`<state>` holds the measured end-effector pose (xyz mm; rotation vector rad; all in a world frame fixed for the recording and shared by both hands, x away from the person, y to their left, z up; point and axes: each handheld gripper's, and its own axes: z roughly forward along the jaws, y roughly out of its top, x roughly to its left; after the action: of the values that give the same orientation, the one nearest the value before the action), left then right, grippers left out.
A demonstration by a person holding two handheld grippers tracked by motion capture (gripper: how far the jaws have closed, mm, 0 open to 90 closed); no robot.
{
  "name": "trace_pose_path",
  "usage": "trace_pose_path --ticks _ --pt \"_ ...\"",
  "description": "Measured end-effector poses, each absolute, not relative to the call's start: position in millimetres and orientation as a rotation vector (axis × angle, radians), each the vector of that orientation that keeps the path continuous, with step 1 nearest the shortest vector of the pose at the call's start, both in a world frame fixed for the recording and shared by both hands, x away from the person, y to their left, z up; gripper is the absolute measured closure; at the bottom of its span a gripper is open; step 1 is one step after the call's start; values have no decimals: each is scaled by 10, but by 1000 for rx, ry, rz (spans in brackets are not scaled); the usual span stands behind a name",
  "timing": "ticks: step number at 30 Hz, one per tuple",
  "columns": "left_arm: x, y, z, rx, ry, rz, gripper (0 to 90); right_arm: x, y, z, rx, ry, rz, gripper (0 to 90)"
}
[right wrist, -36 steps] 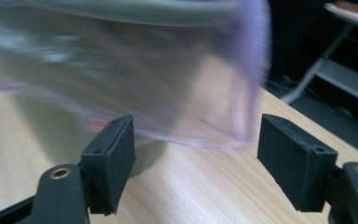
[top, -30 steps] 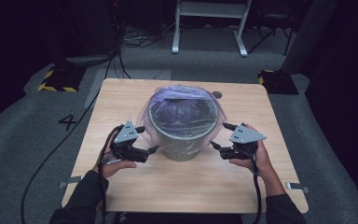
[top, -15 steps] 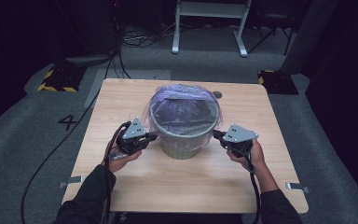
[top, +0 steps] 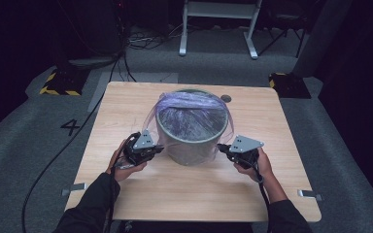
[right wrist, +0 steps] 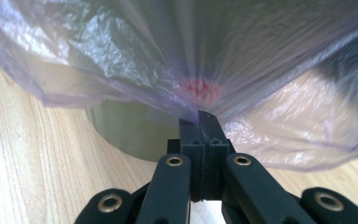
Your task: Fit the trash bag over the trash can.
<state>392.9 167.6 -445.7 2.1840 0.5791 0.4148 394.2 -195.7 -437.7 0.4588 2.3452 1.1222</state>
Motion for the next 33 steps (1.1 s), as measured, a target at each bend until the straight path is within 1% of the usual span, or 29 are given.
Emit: trace_pose_path --ticks 3,4,5,6,7,8,9,10,12,13,14,15,17,19,21,26,28,29,32,33 --pt "3923 1704 -4481 2193 573 407 891 3953 -1979 -4445 486 2361 1126 900" --pt "3918 1715 -4483 2195 575 401 867 3950 -1987 -4465 488 2368 1129 900" --pt "3902 1729 -4476 2188 585 411 796 3943 -1996 -4475 486 2377 1135 899" --pt "3885 1746 -4467 2178 592 417 686 3929 -2012 -4474 475 2383 1149 840" --pt "3861 1779 -4448 2158 588 415 657 3913 -2024 -4465 473 2383 1158 808" --pt "3822 1826 -4418 2127 588 412 597 3891 -2044 -4446 468 2373 1172 755" --pt "3798 1854 -4397 2112 597 417 501 3857 -2080 -4413 455 2371 1204 720" --pt "3771 1899 -4368 2095 606 416 428 3832 -2104 -4391 454 2368 1225 684" --pt "3714 2003 -4305 2054 604 395 348 3781 -2175 -4324 455 2353 1266 565" --pt "3675 2067 -4265 2021 616 397 314 3757 -2212 -4288 460 2349 1288 551" --pt "3657 2106 -4235 2006 623 402 261 3726 -2265 -4243 461 2339 1310 525" --pt "3634 2157 -4195 1985 632 408 237 3706 -2296 -4215 462 2327 1325 499" --pt "3595 2258 -4115 1933 648 427 208 3663 -2375 -4143 476 2296 1356 432" --pt "3582 2348 -4040 1888 653 439 191 3621 -2437 -4079 480 2267 1366 392" --pt "3599 2406 -3965 1864 661 460 185 3591 -2495 -4003 496 2228 1395 370" --pt "3754 2420 -3769 1851 676 533 193 3664 -2531 -3787 548 2132 1387 378" --pt "3856 2395 -3727 1837 700 571 218 3746 -2524 -3694 597 2100 1403 393" --pt "3913 2376 -3718 1839 707 578 241 3800 -2512 -3652 615 2089 1390 394" --pt "4079 2299 -3708 1831 733 579 250 3950 -2472 -3559 648 2087 1362 396" --pt "4113 2283 -3708 1827 732 581 276 4008 -2454 -3536 657 2084 1354 397"
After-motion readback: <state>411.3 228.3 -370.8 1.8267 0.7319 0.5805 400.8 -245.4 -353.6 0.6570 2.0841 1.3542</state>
